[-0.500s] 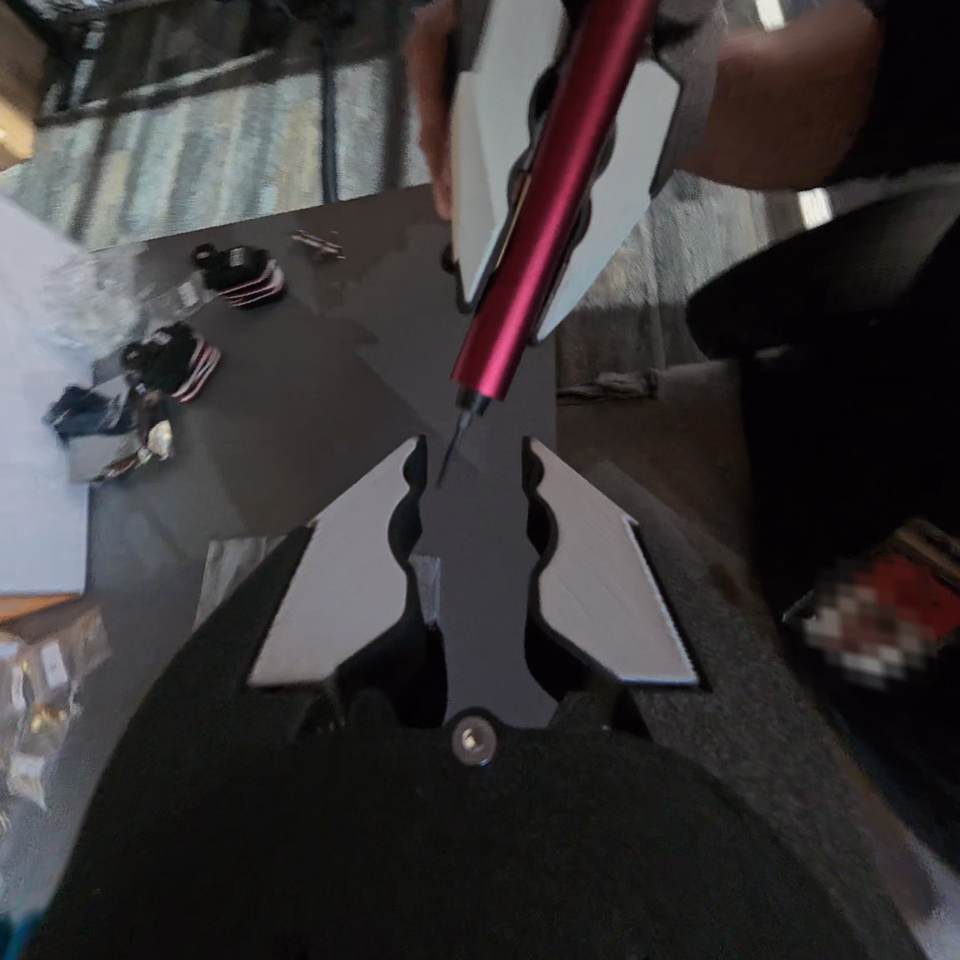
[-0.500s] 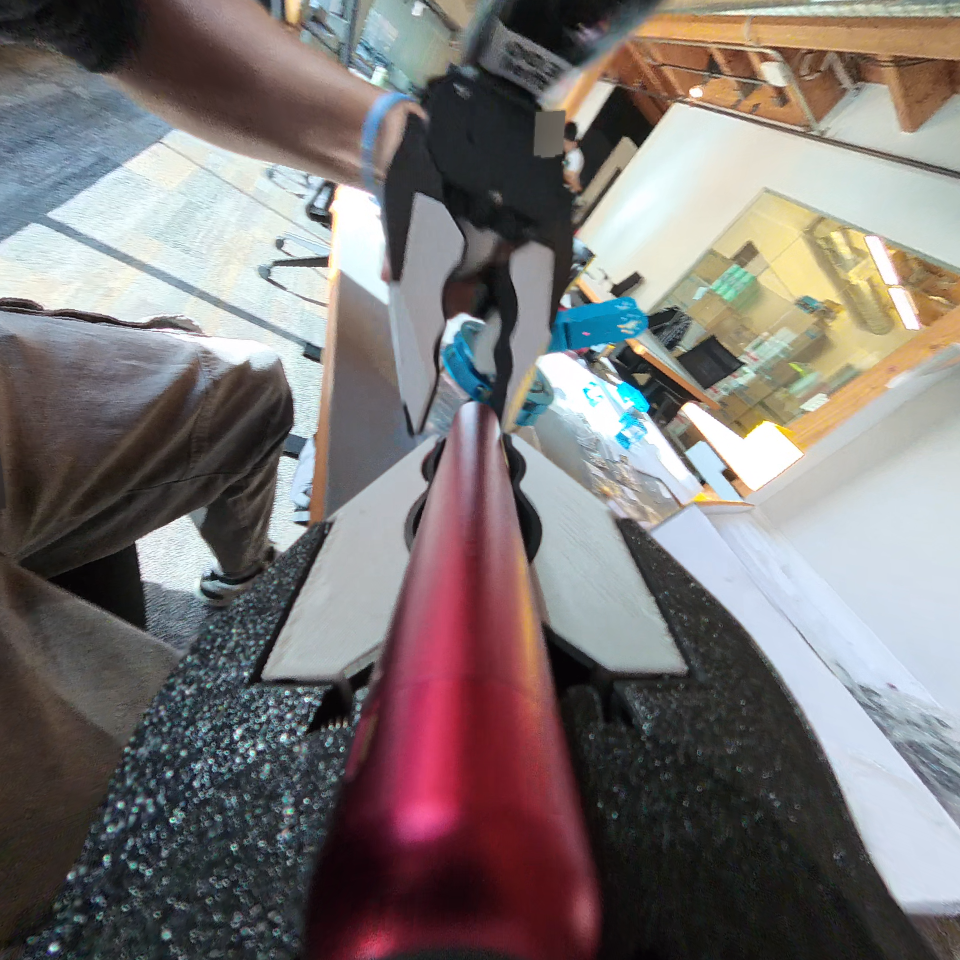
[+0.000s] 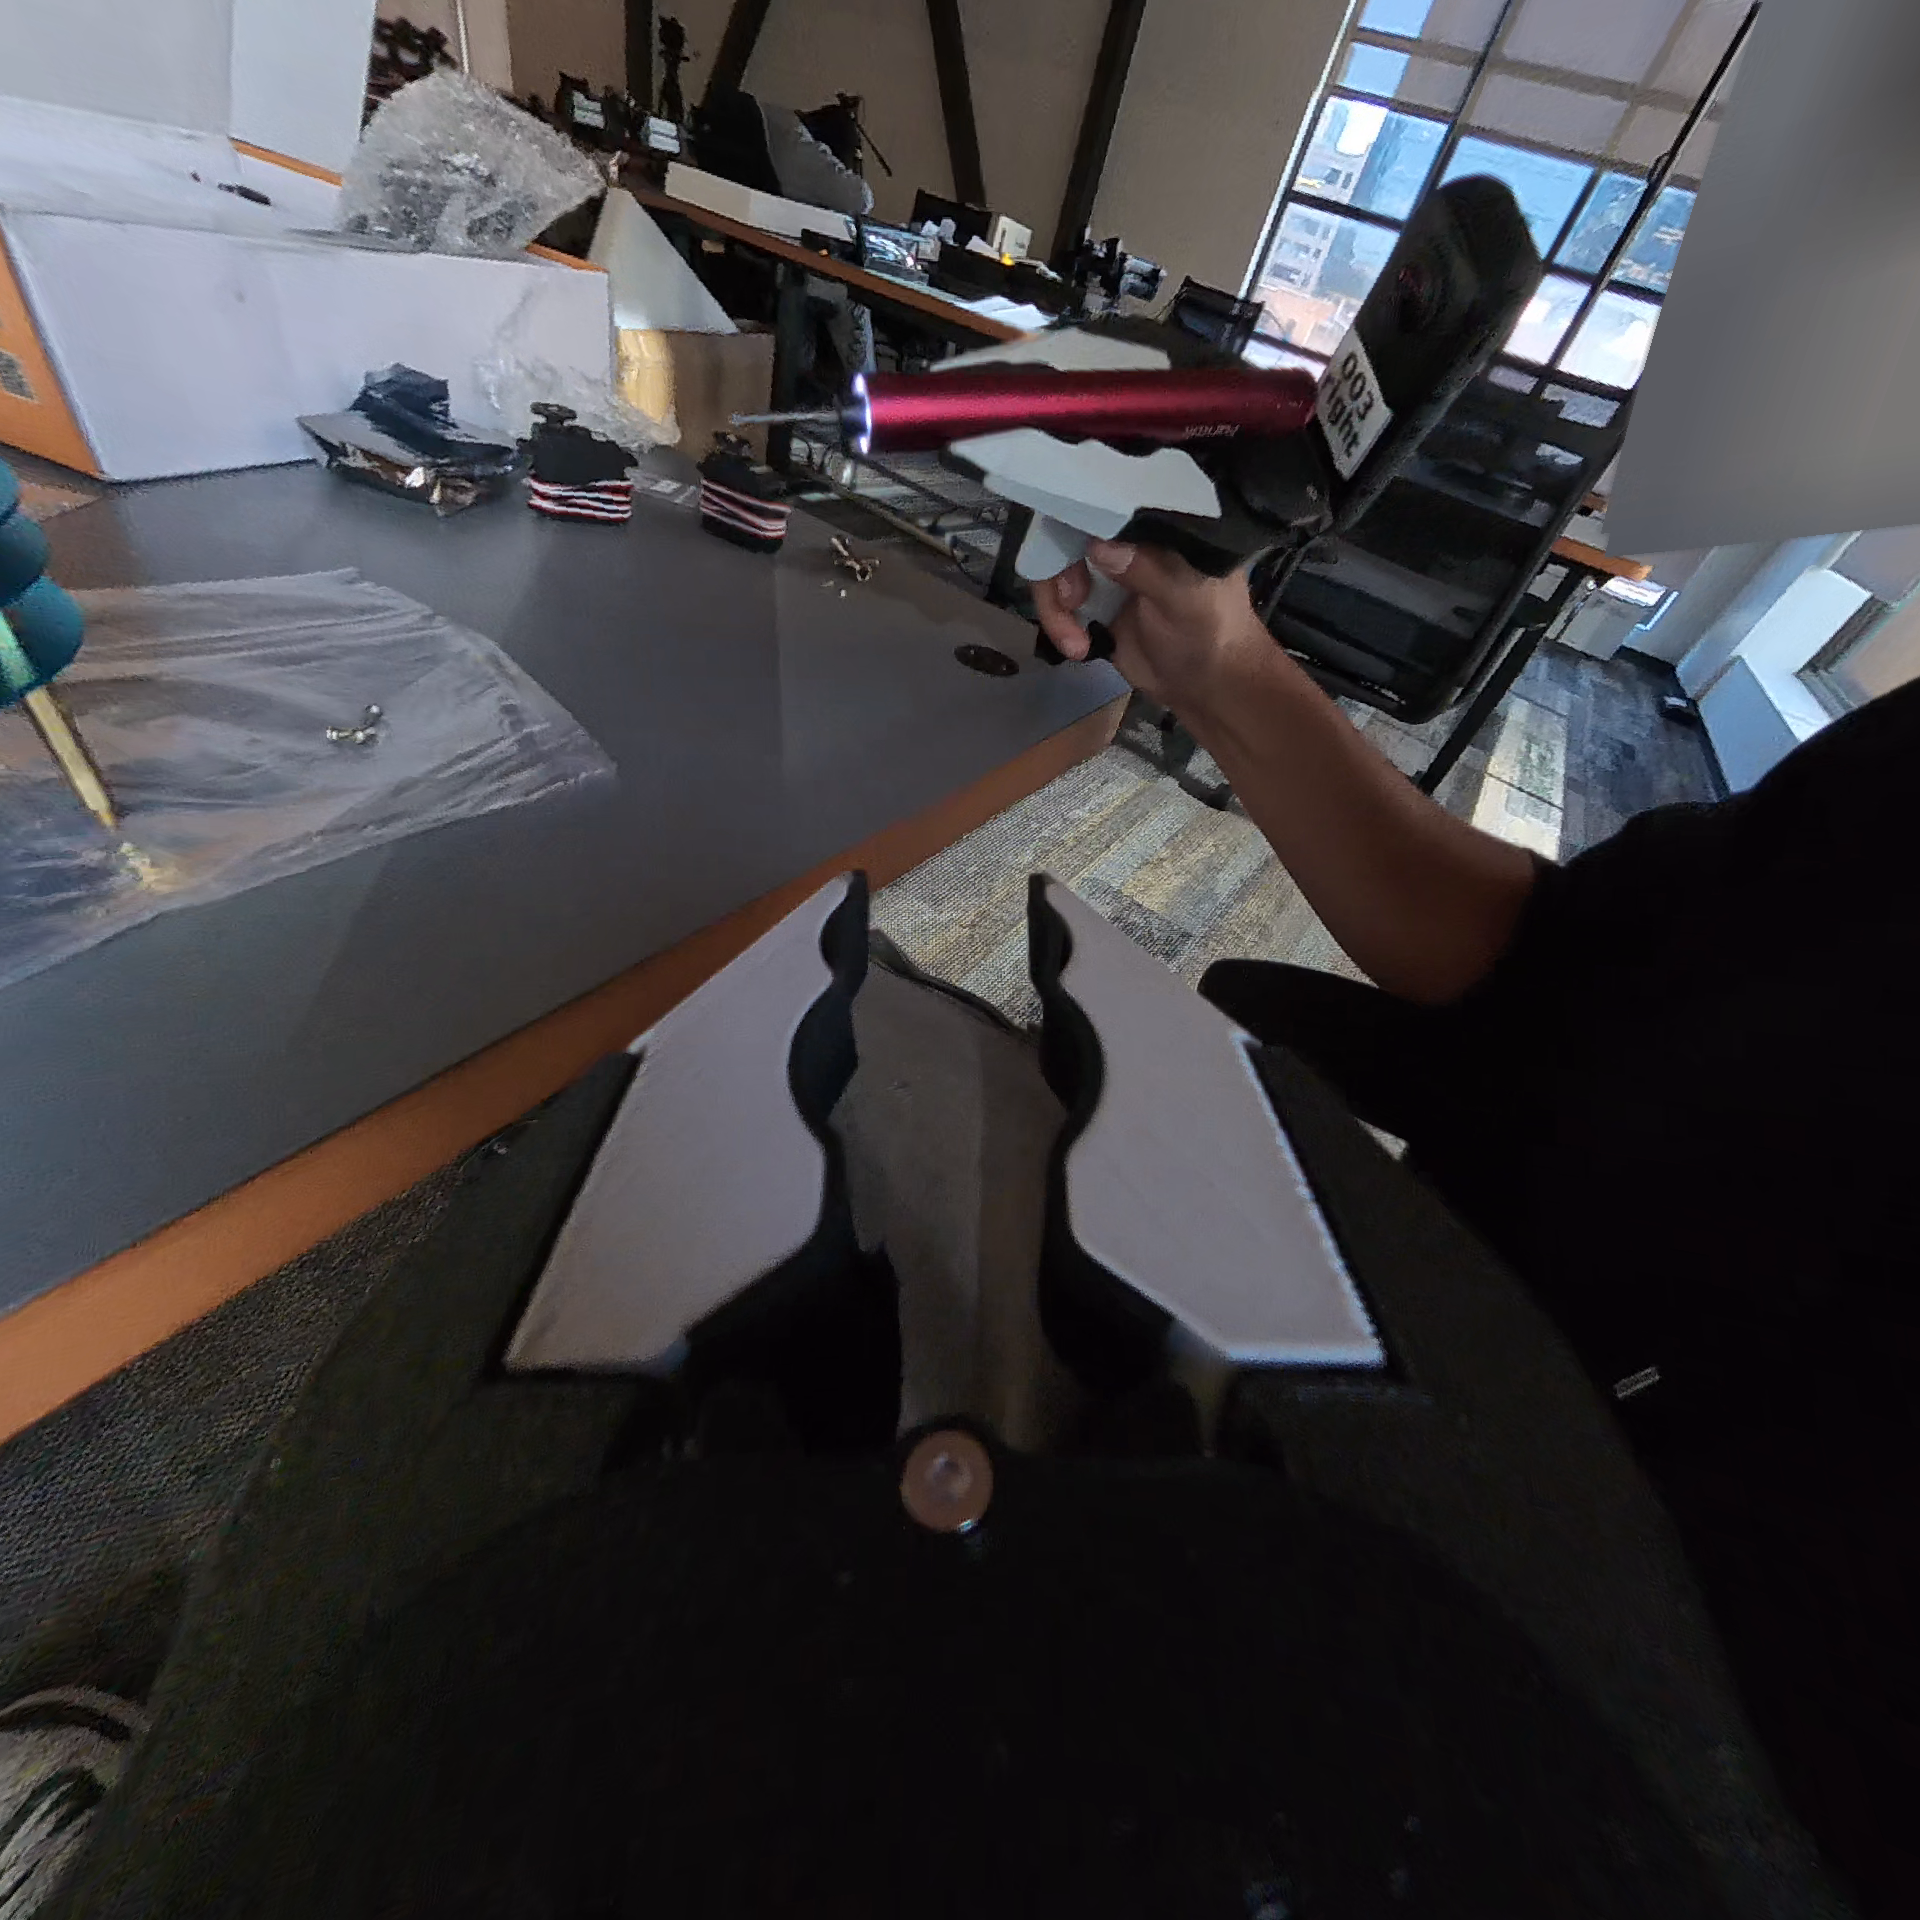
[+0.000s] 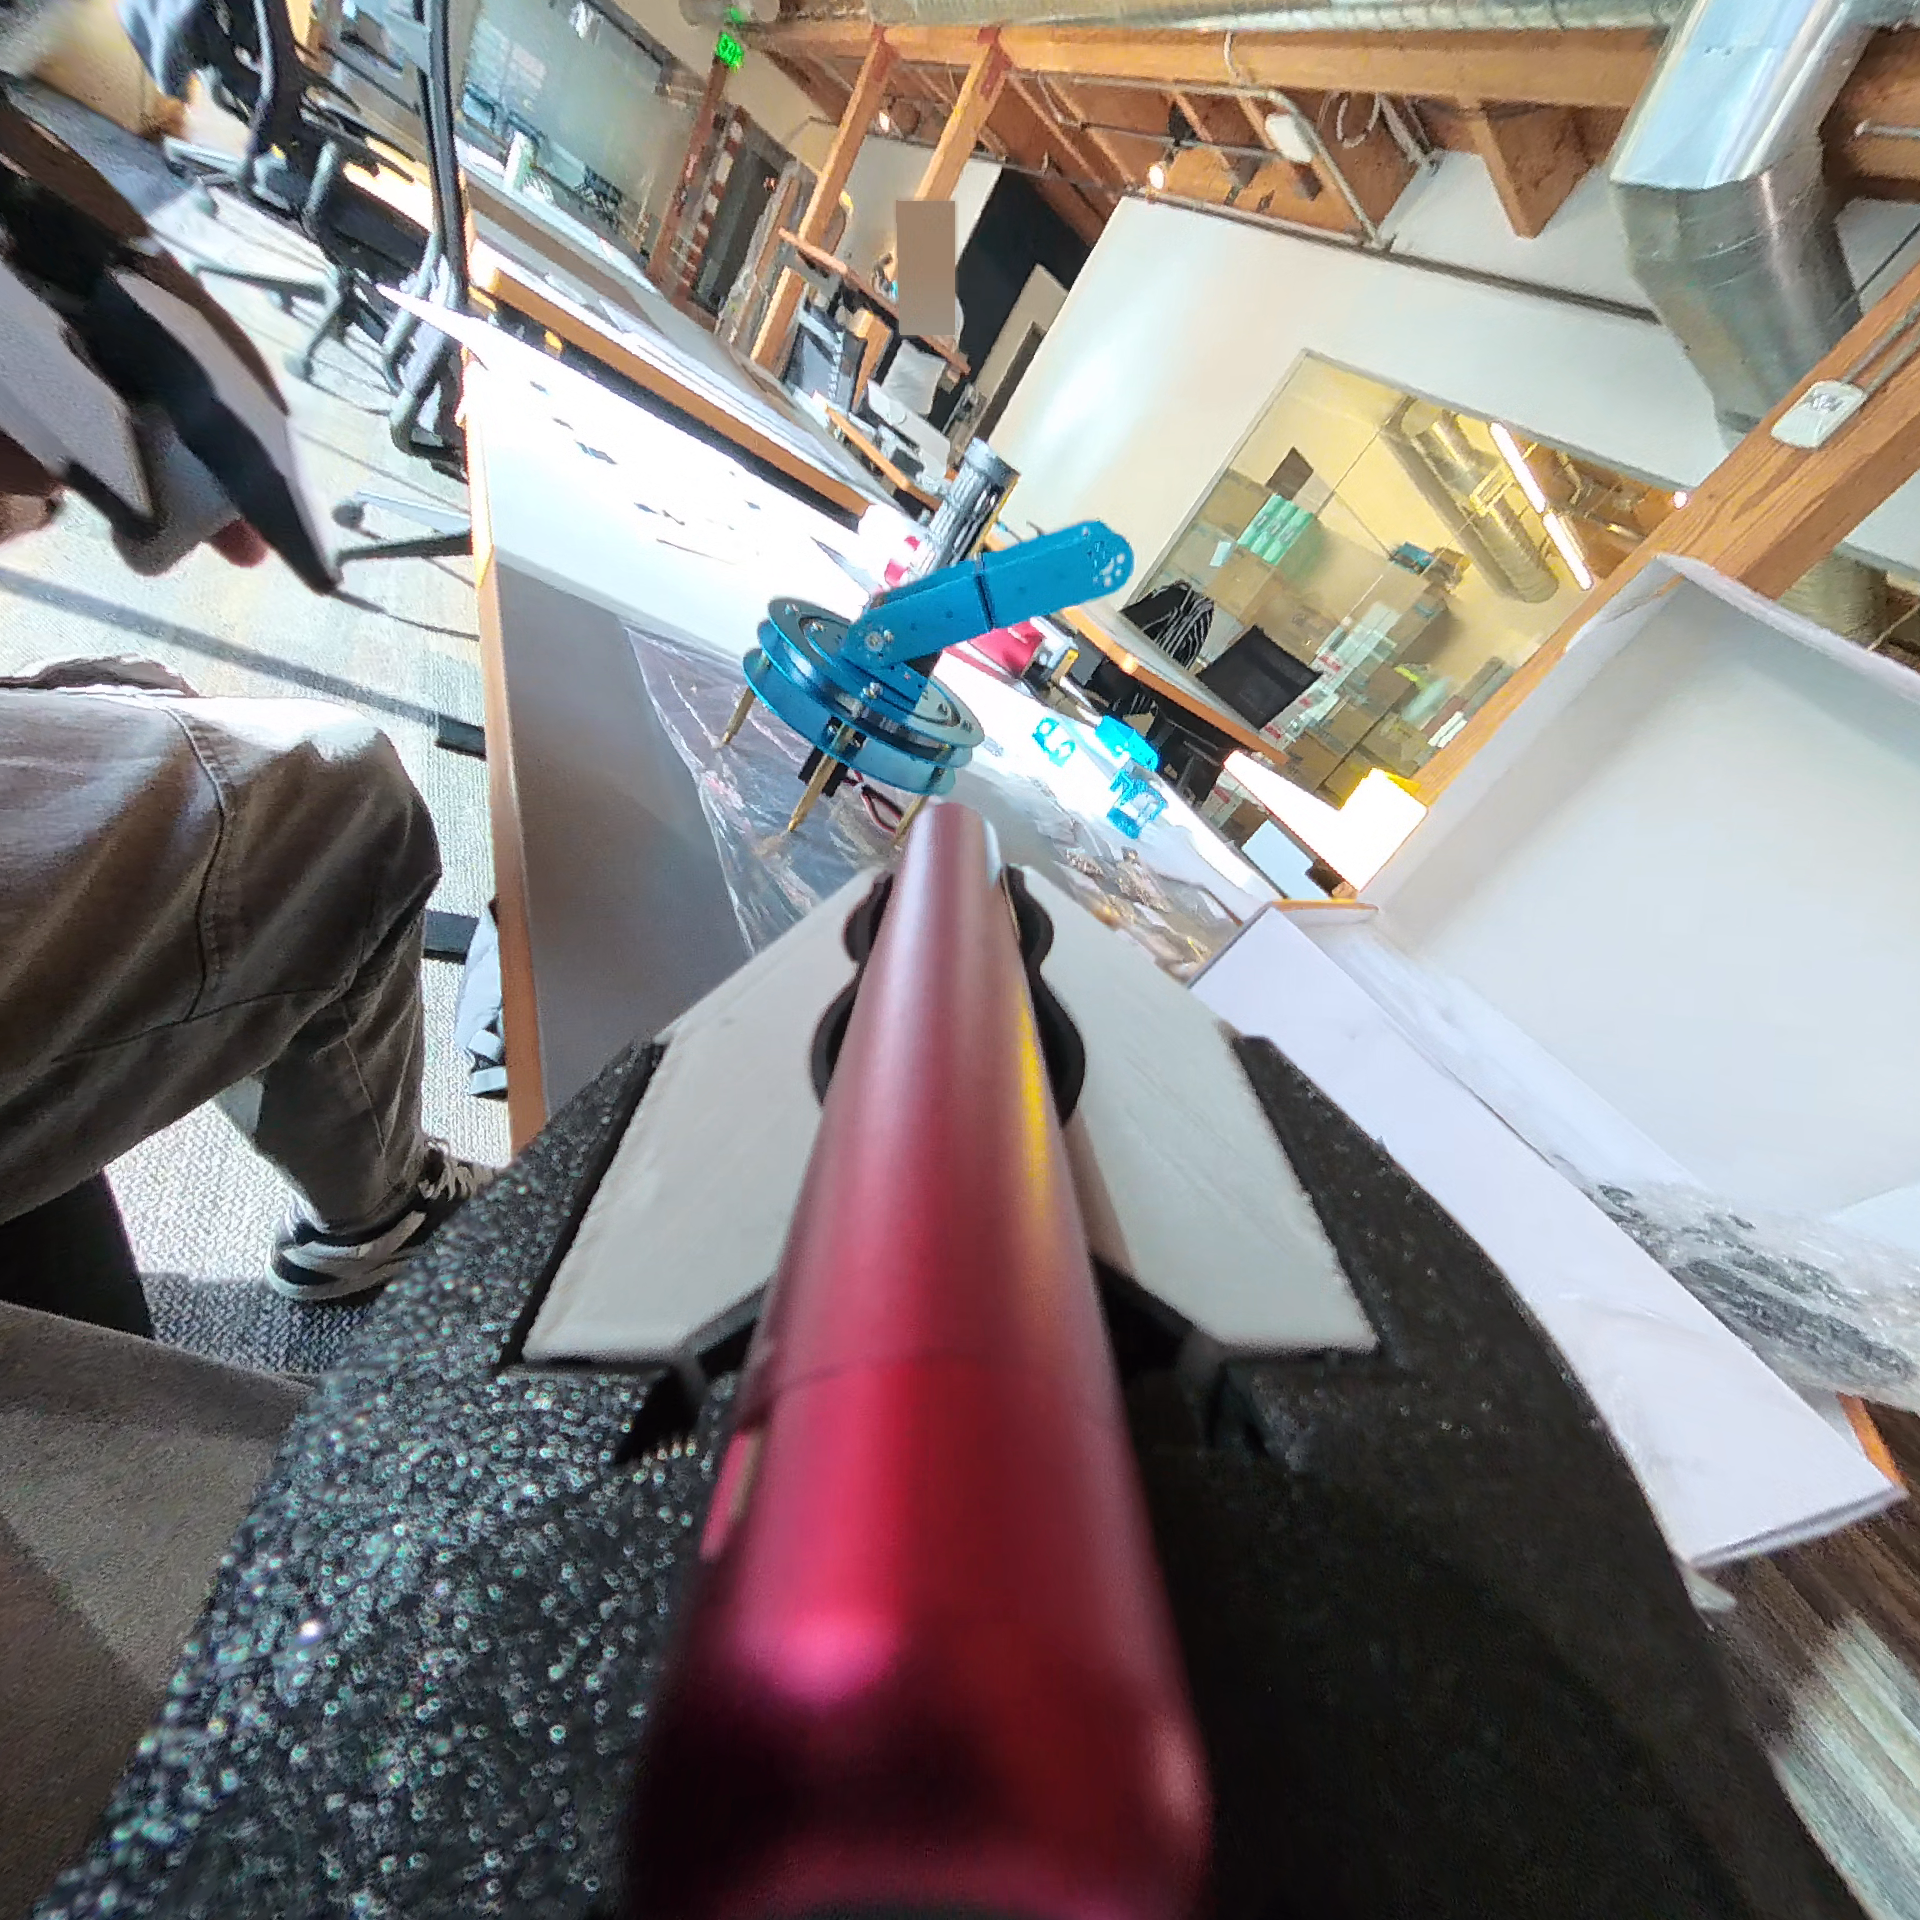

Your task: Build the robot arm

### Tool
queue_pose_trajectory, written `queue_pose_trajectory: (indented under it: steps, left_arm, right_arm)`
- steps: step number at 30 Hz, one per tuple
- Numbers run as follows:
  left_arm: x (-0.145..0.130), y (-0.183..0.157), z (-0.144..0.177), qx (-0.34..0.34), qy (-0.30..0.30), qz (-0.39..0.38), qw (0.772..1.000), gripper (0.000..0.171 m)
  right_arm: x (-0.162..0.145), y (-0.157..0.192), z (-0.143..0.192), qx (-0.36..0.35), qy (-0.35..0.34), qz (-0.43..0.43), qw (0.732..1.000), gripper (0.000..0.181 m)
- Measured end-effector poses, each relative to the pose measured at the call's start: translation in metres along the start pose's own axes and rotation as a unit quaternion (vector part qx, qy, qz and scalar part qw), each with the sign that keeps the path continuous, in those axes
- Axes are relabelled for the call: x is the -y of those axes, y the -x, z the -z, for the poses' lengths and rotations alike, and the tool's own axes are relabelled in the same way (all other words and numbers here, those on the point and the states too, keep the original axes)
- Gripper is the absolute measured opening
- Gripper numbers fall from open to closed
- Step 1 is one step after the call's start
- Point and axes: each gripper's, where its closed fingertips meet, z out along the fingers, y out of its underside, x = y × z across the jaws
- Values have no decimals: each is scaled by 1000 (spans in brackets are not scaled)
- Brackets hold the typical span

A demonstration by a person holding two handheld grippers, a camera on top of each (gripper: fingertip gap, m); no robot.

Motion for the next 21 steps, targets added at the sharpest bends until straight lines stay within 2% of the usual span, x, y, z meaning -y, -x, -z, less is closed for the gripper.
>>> queue_pose_trajectory:
  steps: [6,9,11,14,18,21]
  left_arm:
    - [-11,20,11,58,13,7,998,30]
    - [-9,35,12,81,21,-11,996,29]
    - [-5,46,9,91,22,-27,995,29]
    - [1,63,3,109,9,-38,993,29]
    - [3,67,5,107,-35,-48,992,28]
    - [-3,67,11,107,-50,-61,991,26]
  right_arm:
    - [-13,11,-14,17,37,27,999,21]
    - [-30,20,-40,65,81,53,993,22]
    - [-42,12,-65,84,111,51,989,22]
    - [-55,9,-99,168,125,-35,977,22]
    - [-85,-9,-126,263,166,-213,926,22]
    - [-90,-17,-130,303,163,-302,889,22]
